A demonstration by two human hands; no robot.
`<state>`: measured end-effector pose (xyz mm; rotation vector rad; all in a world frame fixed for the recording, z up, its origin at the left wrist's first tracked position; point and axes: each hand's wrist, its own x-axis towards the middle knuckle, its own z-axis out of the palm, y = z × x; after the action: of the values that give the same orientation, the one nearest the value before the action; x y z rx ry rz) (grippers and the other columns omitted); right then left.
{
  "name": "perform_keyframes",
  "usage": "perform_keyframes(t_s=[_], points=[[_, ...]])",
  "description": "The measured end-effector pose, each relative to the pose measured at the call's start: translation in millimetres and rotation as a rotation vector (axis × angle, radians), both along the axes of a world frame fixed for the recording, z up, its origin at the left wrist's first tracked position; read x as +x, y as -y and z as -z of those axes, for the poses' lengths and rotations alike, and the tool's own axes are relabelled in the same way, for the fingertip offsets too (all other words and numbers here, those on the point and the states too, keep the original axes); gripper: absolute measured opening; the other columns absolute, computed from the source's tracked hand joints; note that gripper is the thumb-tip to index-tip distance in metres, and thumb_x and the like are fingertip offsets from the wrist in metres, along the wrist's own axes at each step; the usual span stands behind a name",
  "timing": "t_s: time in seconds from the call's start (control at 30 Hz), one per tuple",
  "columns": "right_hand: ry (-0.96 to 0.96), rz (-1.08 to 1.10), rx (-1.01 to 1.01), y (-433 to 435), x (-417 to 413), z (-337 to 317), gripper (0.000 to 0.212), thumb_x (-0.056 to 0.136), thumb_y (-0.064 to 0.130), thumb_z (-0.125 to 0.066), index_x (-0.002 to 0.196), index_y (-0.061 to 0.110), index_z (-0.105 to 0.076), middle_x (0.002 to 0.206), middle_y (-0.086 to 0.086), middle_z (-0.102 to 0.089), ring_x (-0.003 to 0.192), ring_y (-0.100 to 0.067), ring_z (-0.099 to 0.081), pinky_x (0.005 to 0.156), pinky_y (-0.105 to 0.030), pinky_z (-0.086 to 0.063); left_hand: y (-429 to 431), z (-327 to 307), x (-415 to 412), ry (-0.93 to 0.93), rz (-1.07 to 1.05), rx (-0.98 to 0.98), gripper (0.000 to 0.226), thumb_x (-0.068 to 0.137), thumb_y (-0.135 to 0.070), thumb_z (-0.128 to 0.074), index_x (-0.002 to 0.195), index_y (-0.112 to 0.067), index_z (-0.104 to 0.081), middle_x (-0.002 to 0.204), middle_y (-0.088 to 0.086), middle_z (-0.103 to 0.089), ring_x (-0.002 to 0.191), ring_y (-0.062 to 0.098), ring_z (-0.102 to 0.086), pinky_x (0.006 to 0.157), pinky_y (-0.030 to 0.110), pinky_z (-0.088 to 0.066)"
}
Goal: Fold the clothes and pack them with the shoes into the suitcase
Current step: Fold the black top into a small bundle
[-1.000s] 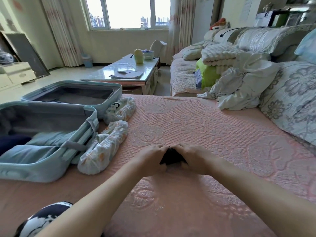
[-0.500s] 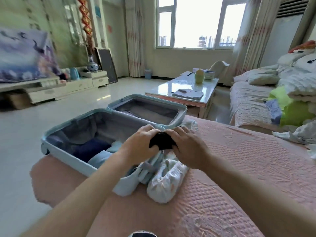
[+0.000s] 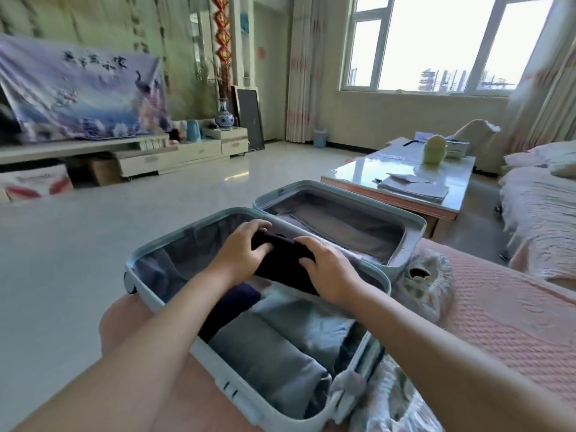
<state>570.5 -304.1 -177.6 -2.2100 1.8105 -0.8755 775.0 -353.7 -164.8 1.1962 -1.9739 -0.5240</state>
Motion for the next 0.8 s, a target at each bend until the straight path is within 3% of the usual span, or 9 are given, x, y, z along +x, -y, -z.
perform_keyframes(t_s=[0.13, 0.27, 0.43, 0.57, 0.63, 0.8], points=[[0.102, 0.111, 0.097, 16.9, -23.5, 12.9, 0.039, 0.099, 0.021, -0.058, 0.136, 0.032, -0.058, 0.132, 0.002, -0.063, 0.125, -0.017, -0.055, 0.099, -0.020, -0.036, 34.7, 25.9, -14.5, -0.015, 0.009, 0.254, 0.042, 0.094, -0.029, -0.065, 0.134, -0.032, -0.053, 0.117, -0.005, -0.061, 0.103, 0.013, -0.061, 0.096, 0.028, -0.046], [-0.060, 0.165, 0.219, 9.0, -60.7, 29.1, 0.039, 0.099, 0.025, -0.058, 0.138, 0.030, -0.058, 0.134, -0.002, -0.060, 0.124, -0.023, -0.056, 0.104, -0.028, -0.041, 44.0, 48.9, -49.4, 0.130, 0.180, 0.429, 0.053, 0.099, -0.029, -0.059, 0.148, -0.035, -0.039, 0.132, -0.003, -0.055, 0.124, 0.012, -0.054, 0.107, 0.026, -0.040], [-0.276, 0.140, 0.256, 15.5, -65.4, 27.4, 0.044, 0.101, 0.023, -0.055, 0.144, 0.024, -0.051, 0.141, -0.006, -0.050, 0.126, -0.029, -0.054, 0.105, -0.036, -0.043, 48.0, 62.7, -78.6, 0.344, 0.120, 0.375, 0.063, 0.096, -0.041, -0.059, 0.151, -0.042, -0.030, 0.152, 0.004, -0.044, 0.137, 0.023, -0.044, 0.113, 0.032, -0.035], [-0.356, 0.148, 0.356, 12.2, -52.0, 29.1, 0.065, 0.096, 0.051, -0.053, 0.153, 0.026, -0.035, 0.145, -0.006, -0.039, 0.132, -0.030, -0.047, 0.108, -0.039, -0.041, 44.2, 66.6, -80.1, 0.394, 0.073, 0.363, 0.065, 0.096, -0.042, -0.058, 0.153, -0.039, -0.026, 0.150, 0.006, -0.046, 0.135, 0.024, -0.047, 0.111, 0.031, -0.037], [-0.413, 0.119, 0.346, 12.9, -53.9, 27.0, 0.072, 0.092, 0.052, -0.058, 0.154, 0.026, -0.032, 0.146, -0.005, -0.036, 0.136, -0.028, -0.042, 0.111, -0.040, -0.039, 43.7, 62.4, -77.6, 0.402, 0.070, 0.352, 0.065, 0.093, -0.044, -0.061, 0.150, -0.038, -0.031, 0.149, 0.001, -0.048, 0.134, 0.020, -0.048, 0.110, 0.031, -0.038], [-0.623, 0.085, 0.354, 0.3, -60.4, 19.5, 0.050, 0.092, 0.037, -0.048, 0.141, 0.023, -0.053, 0.140, -0.006, -0.039, 0.136, -0.027, -0.032, 0.115, -0.039, -0.030, 34.7, 54.6, -81.6, 0.520, 0.137, 0.281, 0.053, 0.092, -0.045, -0.062, 0.142, -0.036, -0.048, 0.144, -0.002, -0.054, 0.132, 0.017, -0.050, 0.109, 0.031, -0.040]])
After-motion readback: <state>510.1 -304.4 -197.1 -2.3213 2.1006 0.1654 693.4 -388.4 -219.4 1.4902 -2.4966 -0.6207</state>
